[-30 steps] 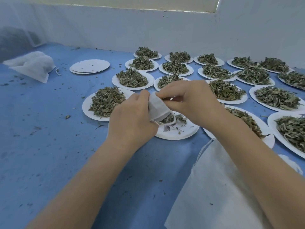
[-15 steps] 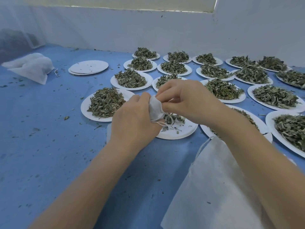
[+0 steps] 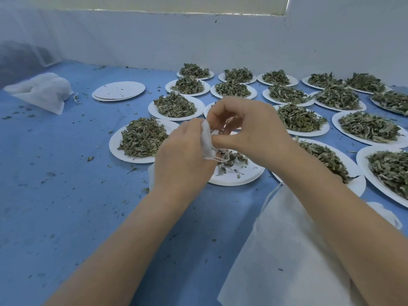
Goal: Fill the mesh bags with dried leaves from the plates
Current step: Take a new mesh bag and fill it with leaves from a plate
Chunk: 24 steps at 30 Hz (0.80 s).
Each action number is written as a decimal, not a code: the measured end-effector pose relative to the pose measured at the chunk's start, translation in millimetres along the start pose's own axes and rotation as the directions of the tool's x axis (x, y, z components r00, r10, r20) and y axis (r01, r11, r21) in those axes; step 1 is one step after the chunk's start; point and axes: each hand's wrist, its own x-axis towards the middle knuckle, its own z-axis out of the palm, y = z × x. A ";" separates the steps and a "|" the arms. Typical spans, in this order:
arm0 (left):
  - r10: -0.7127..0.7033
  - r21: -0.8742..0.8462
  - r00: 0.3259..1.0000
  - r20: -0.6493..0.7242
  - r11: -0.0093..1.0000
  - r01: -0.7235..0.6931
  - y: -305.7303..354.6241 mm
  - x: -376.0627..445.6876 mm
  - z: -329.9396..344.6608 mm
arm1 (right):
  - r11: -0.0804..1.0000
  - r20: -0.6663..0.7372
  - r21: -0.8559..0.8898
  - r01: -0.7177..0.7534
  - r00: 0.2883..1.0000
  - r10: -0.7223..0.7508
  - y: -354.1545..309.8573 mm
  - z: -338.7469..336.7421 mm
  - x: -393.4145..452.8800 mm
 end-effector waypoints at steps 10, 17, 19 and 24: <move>-0.033 0.012 0.999 -0.015 0.999 0.033 0.1 1.4 0.4 | 0.984 0.042 -0.069 -0.166 0.985 0.169 6.7 1.1 1.1; -0.068 0.065 0.997 -0.026 0.995 0.070 -1.3 1.7 0.1 | 0.980 -0.101 -0.192 -0.051 0.994 0.032 5.4 4.9 1.6; -0.065 0.071 0.998 -0.028 0.995 0.067 -1.1 2.0 -0.4 | 0.982 -0.085 -0.183 -0.048 0.996 0.033 5.1 4.4 1.6; -0.004 0.029 0.999 -0.038 1.000 0.005 2.8 0.5 -0.2 | 0.981 0.067 -0.189 -0.044 0.996 0.058 1.6 0.2 2.1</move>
